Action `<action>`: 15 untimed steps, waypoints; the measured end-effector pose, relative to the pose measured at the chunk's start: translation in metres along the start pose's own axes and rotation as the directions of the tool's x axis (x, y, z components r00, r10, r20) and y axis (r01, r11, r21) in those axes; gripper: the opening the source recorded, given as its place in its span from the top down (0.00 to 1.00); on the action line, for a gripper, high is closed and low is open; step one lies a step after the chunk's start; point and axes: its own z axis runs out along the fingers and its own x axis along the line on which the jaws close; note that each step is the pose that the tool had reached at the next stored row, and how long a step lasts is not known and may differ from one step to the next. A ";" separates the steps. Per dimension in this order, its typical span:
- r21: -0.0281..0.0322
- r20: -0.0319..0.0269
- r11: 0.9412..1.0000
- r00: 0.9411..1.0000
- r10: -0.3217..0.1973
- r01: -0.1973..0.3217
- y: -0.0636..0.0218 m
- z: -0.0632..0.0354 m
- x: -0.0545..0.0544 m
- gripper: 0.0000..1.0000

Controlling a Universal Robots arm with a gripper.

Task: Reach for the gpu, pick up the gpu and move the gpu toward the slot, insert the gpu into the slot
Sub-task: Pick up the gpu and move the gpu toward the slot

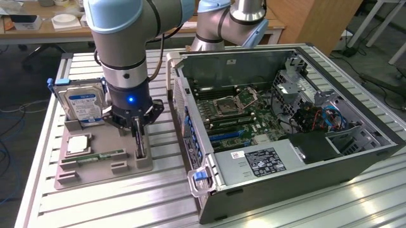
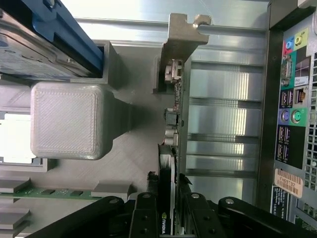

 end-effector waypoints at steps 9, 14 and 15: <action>-0.001 0.000 1.000 1.000 0.000 0.000 0.0000 0.0000 0.000 0.74; -0.001 0.000 1.000 1.000 0.000 0.000 0.0007 -0.0175 0.000 0.74; -0.001 0.000 1.000 1.000 0.000 0.000 0.0009 -0.0219 0.000 0.74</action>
